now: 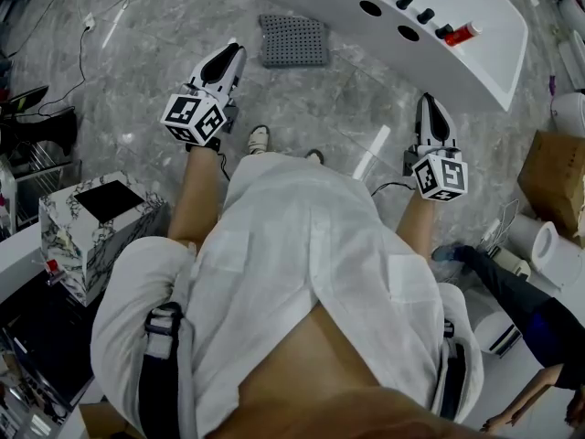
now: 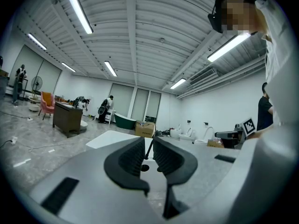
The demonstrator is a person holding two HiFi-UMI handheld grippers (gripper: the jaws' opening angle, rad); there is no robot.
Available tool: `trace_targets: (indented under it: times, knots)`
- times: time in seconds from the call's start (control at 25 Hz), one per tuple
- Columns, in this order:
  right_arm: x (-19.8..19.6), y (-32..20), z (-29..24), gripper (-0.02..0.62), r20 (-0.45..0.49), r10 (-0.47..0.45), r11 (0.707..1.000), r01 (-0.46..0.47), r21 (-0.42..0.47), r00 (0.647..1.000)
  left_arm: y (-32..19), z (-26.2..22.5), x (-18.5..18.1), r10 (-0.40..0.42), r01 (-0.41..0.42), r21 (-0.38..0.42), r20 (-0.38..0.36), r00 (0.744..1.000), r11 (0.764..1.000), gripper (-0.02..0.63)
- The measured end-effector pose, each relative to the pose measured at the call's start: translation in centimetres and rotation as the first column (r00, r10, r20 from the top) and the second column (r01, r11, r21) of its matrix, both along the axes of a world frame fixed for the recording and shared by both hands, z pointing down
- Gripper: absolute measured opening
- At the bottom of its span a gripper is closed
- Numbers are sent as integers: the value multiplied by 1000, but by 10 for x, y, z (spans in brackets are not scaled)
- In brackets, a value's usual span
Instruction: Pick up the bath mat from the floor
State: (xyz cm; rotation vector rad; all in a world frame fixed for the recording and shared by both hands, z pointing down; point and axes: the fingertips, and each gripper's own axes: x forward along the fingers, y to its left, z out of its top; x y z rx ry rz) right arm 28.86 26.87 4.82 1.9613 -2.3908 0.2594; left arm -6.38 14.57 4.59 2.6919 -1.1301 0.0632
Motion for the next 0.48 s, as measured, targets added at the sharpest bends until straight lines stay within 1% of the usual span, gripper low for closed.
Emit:
trace_targets:
  times: [0.28,0.48]
  knots:
    - [-4,-1,3,28,17,-36,999,36,-7,999,9,0,6,11,-11,-6,7,1000,1000,60]
    - [-17,-25,9,28,22,-74,997,75,-20,997,-3,7,-2,5,-5,-18,16,1000,1000,60]
